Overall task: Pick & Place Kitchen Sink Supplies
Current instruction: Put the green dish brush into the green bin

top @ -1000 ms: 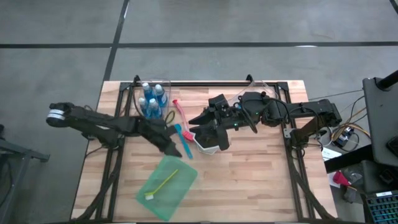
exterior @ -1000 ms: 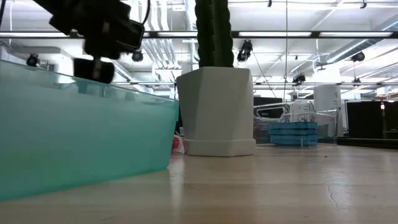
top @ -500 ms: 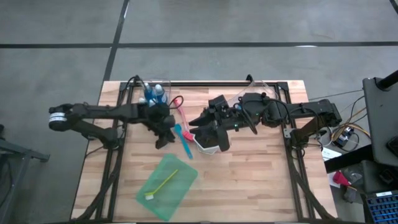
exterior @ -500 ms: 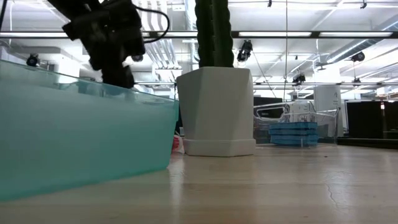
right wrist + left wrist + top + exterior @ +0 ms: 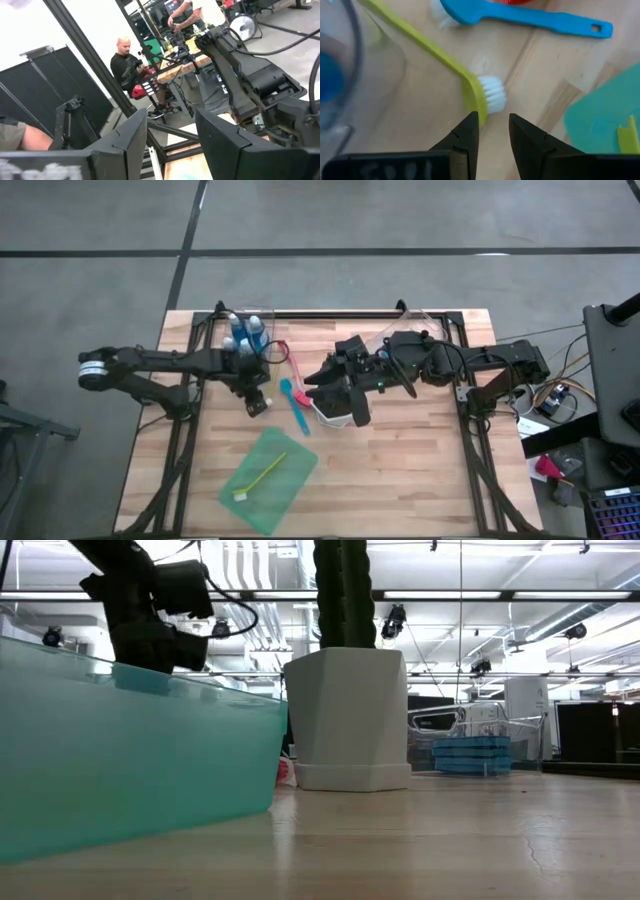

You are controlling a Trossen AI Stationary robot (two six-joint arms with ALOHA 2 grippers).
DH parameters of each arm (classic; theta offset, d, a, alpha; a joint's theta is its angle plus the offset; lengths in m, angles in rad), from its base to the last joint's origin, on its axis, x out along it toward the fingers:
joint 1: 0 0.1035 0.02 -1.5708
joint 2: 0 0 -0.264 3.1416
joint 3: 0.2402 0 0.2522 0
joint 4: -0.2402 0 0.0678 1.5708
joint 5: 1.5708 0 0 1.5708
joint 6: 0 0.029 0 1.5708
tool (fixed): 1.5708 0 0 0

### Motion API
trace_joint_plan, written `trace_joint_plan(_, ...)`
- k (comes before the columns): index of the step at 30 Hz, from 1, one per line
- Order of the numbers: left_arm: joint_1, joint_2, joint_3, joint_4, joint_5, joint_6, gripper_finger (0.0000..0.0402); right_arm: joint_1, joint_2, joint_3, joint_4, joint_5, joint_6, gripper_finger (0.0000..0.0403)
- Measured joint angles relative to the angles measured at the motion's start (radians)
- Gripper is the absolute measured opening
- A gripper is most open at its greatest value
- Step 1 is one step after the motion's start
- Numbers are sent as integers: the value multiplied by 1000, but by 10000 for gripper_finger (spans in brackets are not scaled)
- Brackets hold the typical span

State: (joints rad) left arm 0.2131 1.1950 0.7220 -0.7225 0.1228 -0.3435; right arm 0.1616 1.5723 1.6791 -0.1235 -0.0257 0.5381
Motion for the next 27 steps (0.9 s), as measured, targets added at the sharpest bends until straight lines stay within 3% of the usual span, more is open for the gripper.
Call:
trace_joint_plan(4, 0, 0, -21, 24, 29, -29, 121, 0, 0, 0, 0, 1, -8, 160)
trace_joint_plan(15, -1, 9, -57, 164, 27, -74, 234, 0, 0, 0, -2, 2, -17, 144)
trace_joint_plan(22, -5, 14, -54, 145, 25, -96, 239, 0, 0, 0, -2, 2, -16, 139)
trace_joint_plan(27, -5, 14, -2, 4, 27, -112, 238, 0, 0, 0, -2, 2, -15, 143)
